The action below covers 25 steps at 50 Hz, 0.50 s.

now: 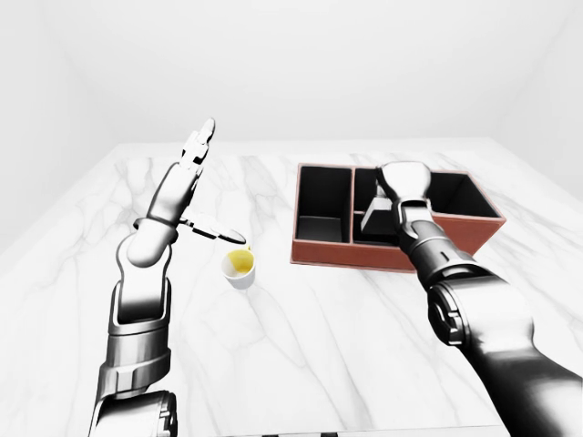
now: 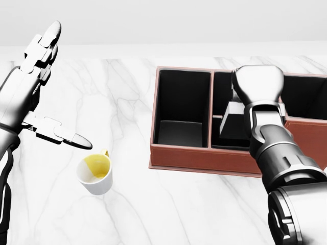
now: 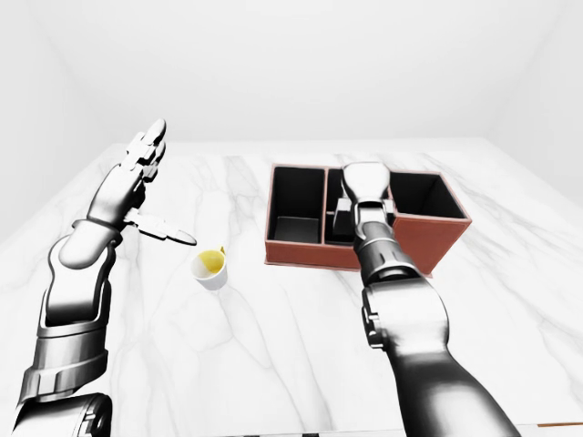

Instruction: Pick up the book and place it in the caddy.

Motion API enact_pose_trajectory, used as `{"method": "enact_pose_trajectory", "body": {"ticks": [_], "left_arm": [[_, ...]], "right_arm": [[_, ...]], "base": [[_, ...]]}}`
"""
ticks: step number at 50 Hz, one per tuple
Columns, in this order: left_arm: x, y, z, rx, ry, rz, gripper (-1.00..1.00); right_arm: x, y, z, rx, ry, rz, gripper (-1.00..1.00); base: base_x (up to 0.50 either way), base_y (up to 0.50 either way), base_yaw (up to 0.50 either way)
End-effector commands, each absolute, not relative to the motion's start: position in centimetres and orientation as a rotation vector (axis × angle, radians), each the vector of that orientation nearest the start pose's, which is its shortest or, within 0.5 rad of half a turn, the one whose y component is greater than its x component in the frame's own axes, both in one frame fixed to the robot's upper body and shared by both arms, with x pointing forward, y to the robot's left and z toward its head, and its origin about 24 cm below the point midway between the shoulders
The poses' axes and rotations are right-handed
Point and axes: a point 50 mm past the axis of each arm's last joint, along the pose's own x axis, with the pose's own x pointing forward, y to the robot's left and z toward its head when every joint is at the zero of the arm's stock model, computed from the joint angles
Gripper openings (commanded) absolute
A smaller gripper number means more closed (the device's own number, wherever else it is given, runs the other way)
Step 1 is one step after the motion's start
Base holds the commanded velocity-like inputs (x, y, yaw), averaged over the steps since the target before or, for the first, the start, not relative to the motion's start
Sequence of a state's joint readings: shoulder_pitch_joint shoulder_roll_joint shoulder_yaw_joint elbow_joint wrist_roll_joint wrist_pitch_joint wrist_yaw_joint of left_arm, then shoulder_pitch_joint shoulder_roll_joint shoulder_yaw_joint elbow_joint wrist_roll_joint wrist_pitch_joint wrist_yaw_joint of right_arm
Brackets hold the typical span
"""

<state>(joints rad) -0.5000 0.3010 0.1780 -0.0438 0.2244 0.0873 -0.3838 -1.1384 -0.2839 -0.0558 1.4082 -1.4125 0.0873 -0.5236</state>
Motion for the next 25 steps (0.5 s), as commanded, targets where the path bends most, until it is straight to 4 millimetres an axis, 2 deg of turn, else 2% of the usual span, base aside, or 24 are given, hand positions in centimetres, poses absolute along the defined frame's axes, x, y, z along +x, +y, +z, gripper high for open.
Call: {"method": "enact_pose_trajectory", "body": {"ticks": [1,9,20,21,22,23,25], "left_arm": [[31.9,19.3,19.7,0.532,-0.378,-0.185,1.00],[31.5,18.9,19.8,0.540,-0.390,-0.212,1.00],[31.2,18.8,19.8,0.543,-0.395,-0.225,1.00],[31.3,23.0,10.6,0.423,-0.041,-0.152,1.00],[31.4,24.3,7.4,0.405,0.028,-0.137,1.00],[31.5,24.9,5.9,0.385,0.097,-0.124,1.00],[31.7,24.9,5.4,0.378,0.122,-0.120,1.00]], "right_arm": [[41.4,-19.3,15.1,-1.697,-0.124,-0.337,1.00],[41.3,-18.6,14.4,-1.694,-0.127,-0.312,1.00],[41.2,-18.6,13.9,-1.686,-0.115,-0.305,1.00],[41.2,-18.6,13.9,-1.686,-0.115,-0.304,1.00],[41.2,-18.6,13.9,-1.685,-0.116,-0.304,1.00],[41.3,-18.5,14.4,-1.682,-0.127,-0.312,1.00],[41.2,-18.4,14.1,-1.681,-0.123,-0.305,1.00]], "base": [[0.00,0.00,0.00],[0.00,0.00,0.00],[0.00,0.00,0.00],[0.00,0.00,0.00],[0.00,0.00,0.00],[0.00,0.00,0.00],[0.00,0.00,0.00]]}}
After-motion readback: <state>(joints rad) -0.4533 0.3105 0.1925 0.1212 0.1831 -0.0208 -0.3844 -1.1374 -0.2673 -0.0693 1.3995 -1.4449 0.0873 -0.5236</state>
